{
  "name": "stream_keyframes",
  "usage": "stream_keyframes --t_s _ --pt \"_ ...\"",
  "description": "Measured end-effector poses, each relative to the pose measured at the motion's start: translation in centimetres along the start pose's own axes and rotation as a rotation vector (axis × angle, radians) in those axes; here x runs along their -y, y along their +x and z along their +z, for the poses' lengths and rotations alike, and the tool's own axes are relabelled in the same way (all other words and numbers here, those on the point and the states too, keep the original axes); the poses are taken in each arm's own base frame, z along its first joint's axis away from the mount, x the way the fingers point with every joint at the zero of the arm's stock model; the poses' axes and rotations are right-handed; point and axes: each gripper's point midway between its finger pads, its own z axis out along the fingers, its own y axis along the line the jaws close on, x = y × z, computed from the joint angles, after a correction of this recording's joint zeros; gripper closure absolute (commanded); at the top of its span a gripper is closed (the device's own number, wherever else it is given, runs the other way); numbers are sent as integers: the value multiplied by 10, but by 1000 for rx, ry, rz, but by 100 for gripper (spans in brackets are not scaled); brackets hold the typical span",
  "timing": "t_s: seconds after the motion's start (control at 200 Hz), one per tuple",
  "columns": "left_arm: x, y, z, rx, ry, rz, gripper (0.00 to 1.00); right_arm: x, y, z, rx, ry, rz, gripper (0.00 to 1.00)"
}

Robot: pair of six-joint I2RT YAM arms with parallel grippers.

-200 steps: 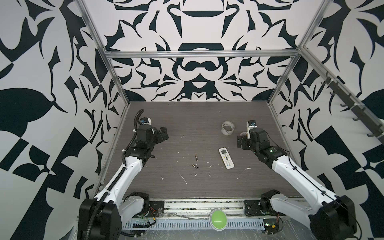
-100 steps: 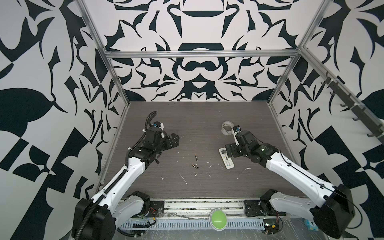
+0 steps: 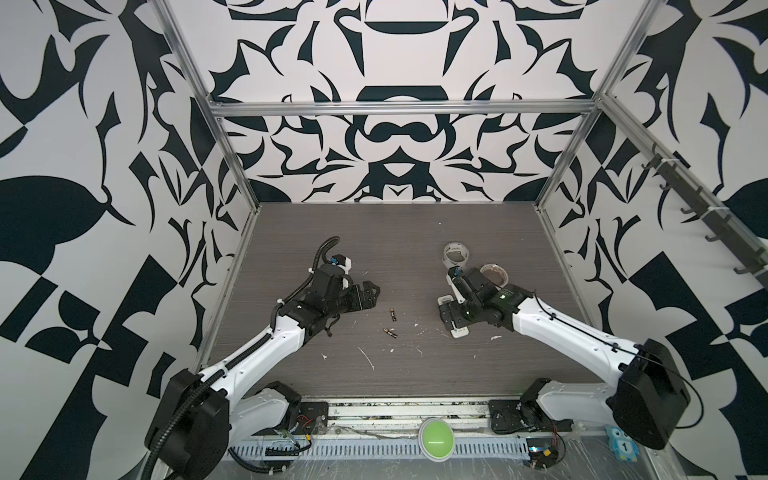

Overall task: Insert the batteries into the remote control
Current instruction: 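Move the right gripper over the white remote while the left arm advances toward center, then lower the right gripper and close it on the white remote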

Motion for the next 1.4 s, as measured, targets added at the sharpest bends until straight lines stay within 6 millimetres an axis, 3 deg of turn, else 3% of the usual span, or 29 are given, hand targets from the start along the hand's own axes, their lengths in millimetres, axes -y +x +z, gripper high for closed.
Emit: stream_keyframes --t_s 0.155,0.435,0.9,1.4 --pt "21 2 9 -9 90 49 1 -3 14 14 -55 -19 -2 4" --pt "62 26 13 -50 262 147 1 -5 20 26 -102 -19 11 6" --pt "90 30 5 -54 433 209 1 5 37 48 -195 56 57 18" --pt "91 32 -2 -40 447 239 1 7 42 53 -222 71 79 25"
